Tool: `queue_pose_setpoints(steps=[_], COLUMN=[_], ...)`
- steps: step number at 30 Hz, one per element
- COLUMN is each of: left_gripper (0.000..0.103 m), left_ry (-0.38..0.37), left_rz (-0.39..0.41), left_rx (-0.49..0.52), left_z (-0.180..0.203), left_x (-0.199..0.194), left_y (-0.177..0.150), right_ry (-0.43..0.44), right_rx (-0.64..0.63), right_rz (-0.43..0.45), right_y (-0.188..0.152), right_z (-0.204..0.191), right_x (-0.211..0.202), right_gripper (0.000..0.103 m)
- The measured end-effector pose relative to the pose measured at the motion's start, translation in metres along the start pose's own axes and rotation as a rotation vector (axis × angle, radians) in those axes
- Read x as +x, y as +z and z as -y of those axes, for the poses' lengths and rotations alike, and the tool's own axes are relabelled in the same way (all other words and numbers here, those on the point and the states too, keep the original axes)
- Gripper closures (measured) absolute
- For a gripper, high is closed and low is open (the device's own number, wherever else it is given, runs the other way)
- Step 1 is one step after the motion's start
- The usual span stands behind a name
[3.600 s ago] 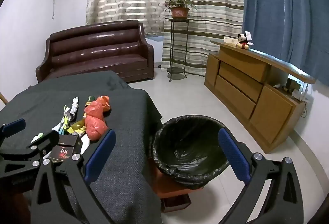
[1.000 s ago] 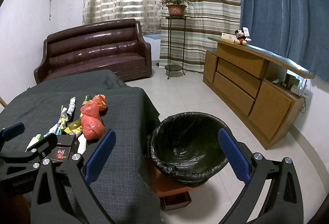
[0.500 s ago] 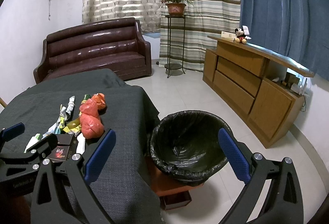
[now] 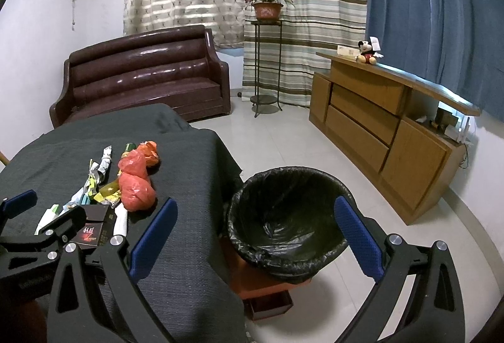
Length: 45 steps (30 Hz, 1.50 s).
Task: Collect trash
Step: 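Grasp the white-and-green packet with the left tool while the right tool approaches the cigarette box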
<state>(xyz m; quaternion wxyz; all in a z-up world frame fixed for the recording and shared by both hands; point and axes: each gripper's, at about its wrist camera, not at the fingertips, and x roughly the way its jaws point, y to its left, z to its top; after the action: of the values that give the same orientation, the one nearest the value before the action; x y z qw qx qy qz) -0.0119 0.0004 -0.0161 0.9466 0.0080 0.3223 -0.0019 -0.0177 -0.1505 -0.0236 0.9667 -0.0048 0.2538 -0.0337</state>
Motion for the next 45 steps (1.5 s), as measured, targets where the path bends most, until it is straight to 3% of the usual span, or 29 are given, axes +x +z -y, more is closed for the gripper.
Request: queue_pose_setpoints(steps=[7,11,17,18,19,21,35,40,45], left_gripper=[0.005,0.017,0.020,0.022,0.023,0.024,0.027,0.041,0.063], left_ry=[0.018,0.037,0.100,0.112,0.118,0.126,0.089,0.058,0.029], left_rz=[-0.035,-0.053,-0.094,-0.105,-0.115,-0.129,-0.175,-0.216,-0.213], left_rx=[-0.013,-0.044,-0.098,-0.108,-0.115,-0.127,-0.110,-0.138,-0.145], left_z=[-0.017,-0.044,-0.090,-0.098,-0.103,-0.111,-0.124,-0.134,-0.137], left_x=[0.000,-0.006,-0.010,-0.011,-0.006,-0.007,0.003,0.013,0.013], left_y=[-0.008,-0.008,-0.021,-0.026,-0.023,-0.027,-0.030,-0.032,-0.032], right_ry=[0.019,0.045,0.084,0.093,0.099,0.111,0.121,0.128,0.135], right_rx=[0.006,-0.003,-0.018,-0.026,-0.032,-0.041,-0.021,-0.026,-0.029], right_rz=[-0.024,-0.037,-0.056,-0.059,-0.063,-0.089,-0.151,-0.157,-0.165], right_y=[-0.004,-0.004,-0.004,-0.005,-0.004,-0.004,-0.004,-0.004,-0.003], right_z=[-0.004,-0.013,-0.033,-0.038,-0.040,-0.046,-0.059,-0.063,-0.067], right_x=[0.004,0.003,0.002,0.001,0.002,0.005,0.014,0.017,0.021], right_gripper=[0.006,0.006,0.009,0.014,0.027,0.038,0.038,0.038,0.038])
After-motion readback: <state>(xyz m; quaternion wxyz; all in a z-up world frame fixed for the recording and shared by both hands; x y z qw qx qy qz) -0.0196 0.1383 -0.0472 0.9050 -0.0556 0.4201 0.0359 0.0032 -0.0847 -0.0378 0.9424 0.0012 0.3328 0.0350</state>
